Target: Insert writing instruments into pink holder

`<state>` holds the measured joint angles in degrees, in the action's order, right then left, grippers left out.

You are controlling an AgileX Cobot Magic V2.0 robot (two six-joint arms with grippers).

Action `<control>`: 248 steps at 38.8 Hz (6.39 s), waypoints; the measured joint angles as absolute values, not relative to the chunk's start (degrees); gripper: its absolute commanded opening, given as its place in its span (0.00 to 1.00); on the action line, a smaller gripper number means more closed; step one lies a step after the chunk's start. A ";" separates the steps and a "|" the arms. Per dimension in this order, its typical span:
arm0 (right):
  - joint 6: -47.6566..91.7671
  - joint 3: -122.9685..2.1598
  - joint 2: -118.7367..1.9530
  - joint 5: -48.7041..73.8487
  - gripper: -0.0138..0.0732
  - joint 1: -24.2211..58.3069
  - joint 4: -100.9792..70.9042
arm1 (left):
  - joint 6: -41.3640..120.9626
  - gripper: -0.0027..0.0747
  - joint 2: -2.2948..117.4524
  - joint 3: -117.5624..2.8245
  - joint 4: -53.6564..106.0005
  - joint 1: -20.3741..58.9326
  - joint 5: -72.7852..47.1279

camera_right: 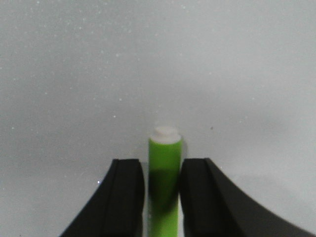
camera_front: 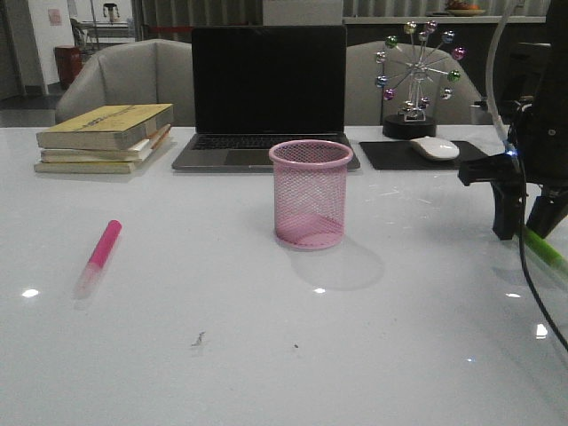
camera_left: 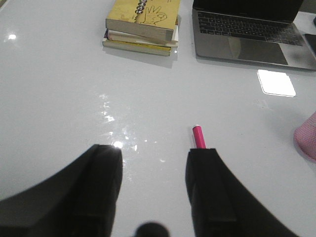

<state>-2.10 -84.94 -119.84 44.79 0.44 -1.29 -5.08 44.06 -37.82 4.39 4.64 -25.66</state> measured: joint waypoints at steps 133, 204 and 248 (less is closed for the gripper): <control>1.53 -67.96 -77.55 5.23 0.60 14.97 -2.28 | -5.08 0.53 44.06 -37.82 4.39 4.64 -25.06; 1.73 -46.23 -37.09 42.42 0.60 -0.73 0.42 | 0.00 0.68 96.72 -82.94 10.63 11.53 -44.32; 1.73 -46.23 -37.09 45.40 0.60 -0.73 2.08 | 0.00 0.64 118.42 -84.73 12.80 14.41 -44.42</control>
